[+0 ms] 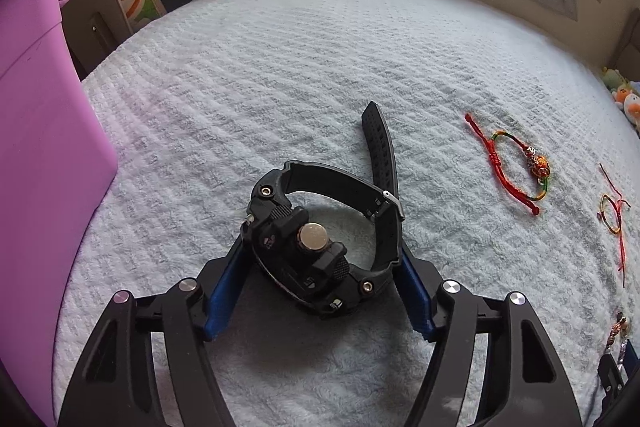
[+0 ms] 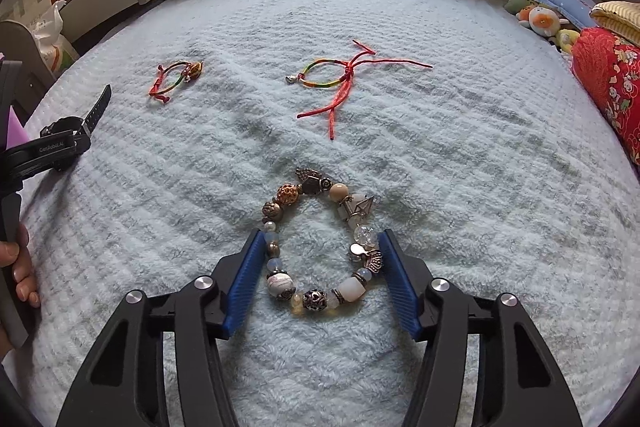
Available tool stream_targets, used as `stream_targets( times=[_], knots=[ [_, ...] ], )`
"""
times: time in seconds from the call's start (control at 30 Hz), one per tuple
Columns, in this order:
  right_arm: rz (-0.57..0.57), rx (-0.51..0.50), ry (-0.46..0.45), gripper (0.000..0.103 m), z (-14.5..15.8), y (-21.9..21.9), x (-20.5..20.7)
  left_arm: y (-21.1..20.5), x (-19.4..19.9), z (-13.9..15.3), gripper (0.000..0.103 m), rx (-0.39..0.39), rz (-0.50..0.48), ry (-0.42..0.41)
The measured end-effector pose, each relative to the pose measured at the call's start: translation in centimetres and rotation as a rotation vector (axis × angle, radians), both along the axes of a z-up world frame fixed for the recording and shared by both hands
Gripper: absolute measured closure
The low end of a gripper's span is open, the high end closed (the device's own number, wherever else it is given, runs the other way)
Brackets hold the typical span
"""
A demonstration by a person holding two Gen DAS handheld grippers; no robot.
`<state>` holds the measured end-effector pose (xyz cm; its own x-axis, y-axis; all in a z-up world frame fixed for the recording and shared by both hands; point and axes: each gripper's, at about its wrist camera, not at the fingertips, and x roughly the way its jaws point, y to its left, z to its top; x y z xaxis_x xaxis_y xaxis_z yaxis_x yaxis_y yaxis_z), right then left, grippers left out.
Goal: Organize jewelry
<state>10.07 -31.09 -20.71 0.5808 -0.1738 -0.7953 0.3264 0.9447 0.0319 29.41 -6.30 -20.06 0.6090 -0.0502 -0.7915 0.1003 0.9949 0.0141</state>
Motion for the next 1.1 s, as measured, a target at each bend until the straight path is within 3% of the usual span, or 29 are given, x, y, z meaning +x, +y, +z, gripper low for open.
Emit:
stream_targets(
  times=[0.17,0.2,1.1],
  knots=[
    [0.031,-0.005,0.000,0.082,0.2,0.5,-0.1,0.6,0.1,0.1,0.037,-0.017,0.001,0.001],
    [0.031,0.006,-0.002,0.084,0.3,0.5,-0.1,0.6,-0.1,0.2,0.037,-0.020,0.000,0.002],
    [0.055,0.028,-0.021,0.086,2.2,0.6,-2.6,1.1,-7.0,1.6,0.037,-0.031,-0.045,0.001]
  ],
)
